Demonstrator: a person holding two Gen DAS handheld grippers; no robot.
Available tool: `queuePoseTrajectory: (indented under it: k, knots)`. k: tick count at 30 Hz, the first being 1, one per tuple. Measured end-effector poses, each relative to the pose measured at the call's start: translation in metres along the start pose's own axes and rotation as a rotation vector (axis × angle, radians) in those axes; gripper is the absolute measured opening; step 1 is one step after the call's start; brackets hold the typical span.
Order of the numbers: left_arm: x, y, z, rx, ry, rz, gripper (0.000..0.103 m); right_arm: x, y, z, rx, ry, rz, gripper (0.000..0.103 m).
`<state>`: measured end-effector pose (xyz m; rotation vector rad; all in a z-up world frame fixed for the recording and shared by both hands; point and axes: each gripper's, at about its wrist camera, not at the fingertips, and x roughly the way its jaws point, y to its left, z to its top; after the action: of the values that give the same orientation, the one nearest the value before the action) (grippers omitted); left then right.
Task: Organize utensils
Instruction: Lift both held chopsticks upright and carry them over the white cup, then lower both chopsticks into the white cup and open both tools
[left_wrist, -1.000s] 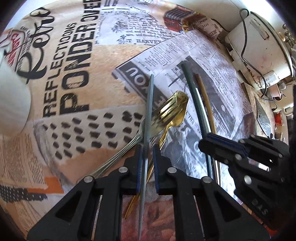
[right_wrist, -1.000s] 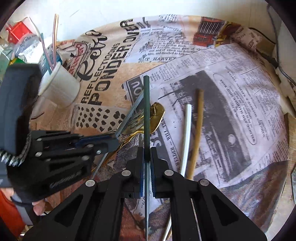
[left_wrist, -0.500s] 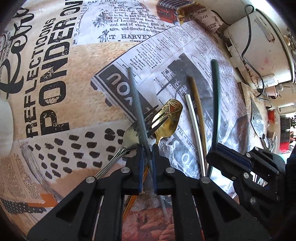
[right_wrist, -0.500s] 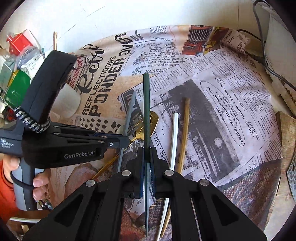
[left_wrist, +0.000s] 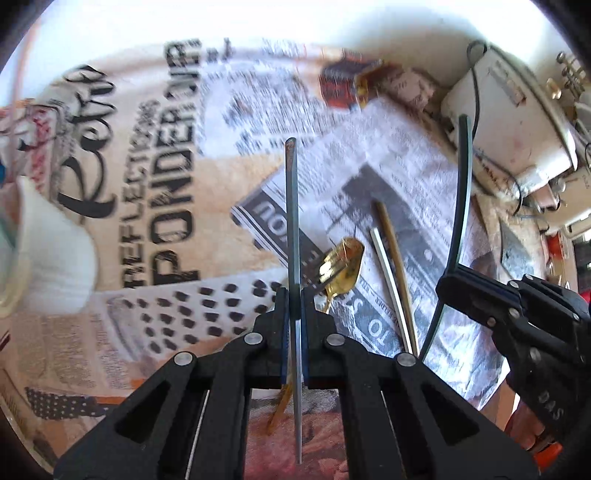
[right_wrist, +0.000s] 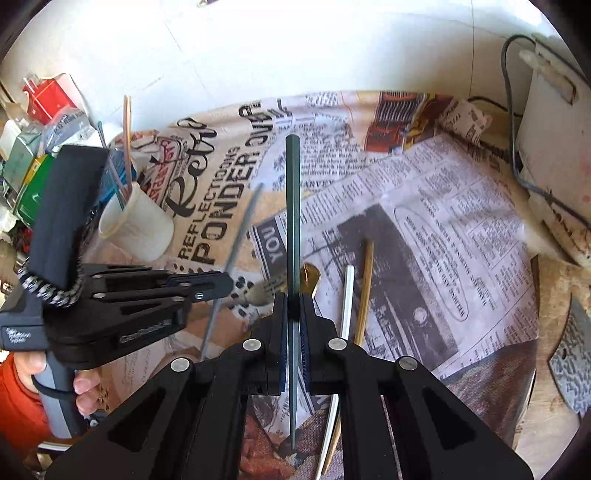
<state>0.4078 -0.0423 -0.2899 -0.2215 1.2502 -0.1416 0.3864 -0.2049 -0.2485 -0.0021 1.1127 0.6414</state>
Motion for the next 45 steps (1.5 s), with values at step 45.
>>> queuePoseTrajectory:
  k: [45]
  knots:
    - [-0.229,0.167,0.020,-0.216,-0.723,0.161,0.004,-0.016,0.199,0.127,-0.216,-0.338,0.091,0.006]
